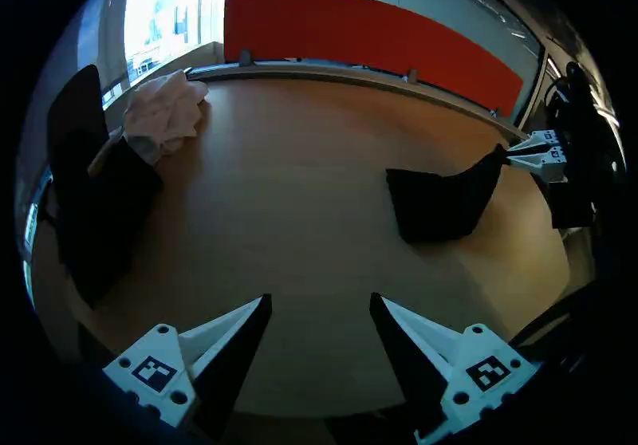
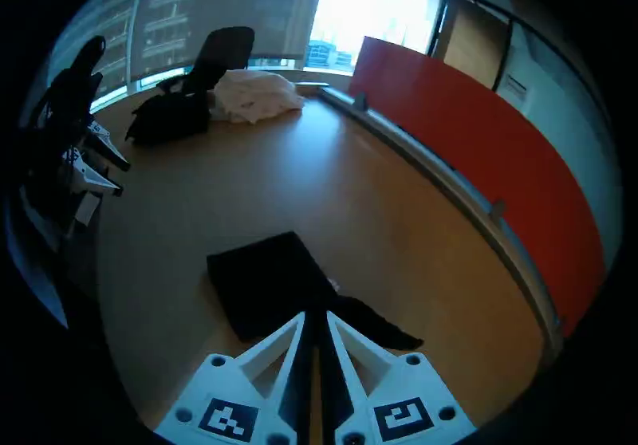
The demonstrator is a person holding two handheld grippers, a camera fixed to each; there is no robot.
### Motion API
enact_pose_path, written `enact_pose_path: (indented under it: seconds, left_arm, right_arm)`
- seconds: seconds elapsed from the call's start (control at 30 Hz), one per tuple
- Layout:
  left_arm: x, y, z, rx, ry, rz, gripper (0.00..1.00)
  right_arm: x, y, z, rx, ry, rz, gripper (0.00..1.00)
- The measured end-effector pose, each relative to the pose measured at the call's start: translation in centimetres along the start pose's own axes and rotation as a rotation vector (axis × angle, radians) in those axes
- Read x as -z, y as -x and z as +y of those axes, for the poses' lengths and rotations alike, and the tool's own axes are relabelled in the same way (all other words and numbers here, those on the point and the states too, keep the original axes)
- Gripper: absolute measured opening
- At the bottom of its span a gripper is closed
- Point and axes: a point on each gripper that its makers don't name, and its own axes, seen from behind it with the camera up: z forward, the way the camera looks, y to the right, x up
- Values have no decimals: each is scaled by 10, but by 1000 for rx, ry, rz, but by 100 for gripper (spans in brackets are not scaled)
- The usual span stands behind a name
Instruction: Fold towel
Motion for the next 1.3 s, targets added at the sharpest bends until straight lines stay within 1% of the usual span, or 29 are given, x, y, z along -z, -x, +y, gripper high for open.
enact_pose_path:
  seconds: [0.17,0.3,0.37,0.47,0.57,0.67,0.77,1.0,1.07,1.13,1.2,1.3]
  left_arm:
    - [4,-3,-1,11,-2,11,91]
    - [8,-3,-4,26,-8,19,91]
    - [10,-3,-7,34,-14,21,91]
    - [13,-3,-12,46,-28,25,91]
    - [14,-1,-17,53,-38,24,91]
    - [15,1,-19,58,-42,24,91]
    - [15,3,-20,63,-43,22,91]
    - [15,5,-19,64,-39,18,91]
    - [14,5,-18,60,-40,18,91]
    - [14,4,-18,57,-40,19,91]
    - [15,4,-17,55,-40,20,91]
    - [15,3,-17,56,-40,22,91]
  right_arm:
    - [-19,-20,-16,52,-44,9,4]
    - [-36,-32,-33,78,-82,12,4]
    - [-46,-36,-43,80,-102,11,4]
    - [-60,-38,-58,67,-134,3,4]
    - [-74,-33,-68,47,-157,-15,4]
    - [-84,-28,-74,33,-171,-32,4]
    - [-88,-26,-77,22,-174,-38,4]
    - [-90,-26,-81,-1,-182,-38,5]
    - [-91,-25,-82,-4,-184,-41,9]
    - [-92,-24,-84,-8,-186,-44,18]
    - [-93,-24,-86,-10,-188,-45,23]
    - [-94,-24,-88,-13,-191,-47,24]
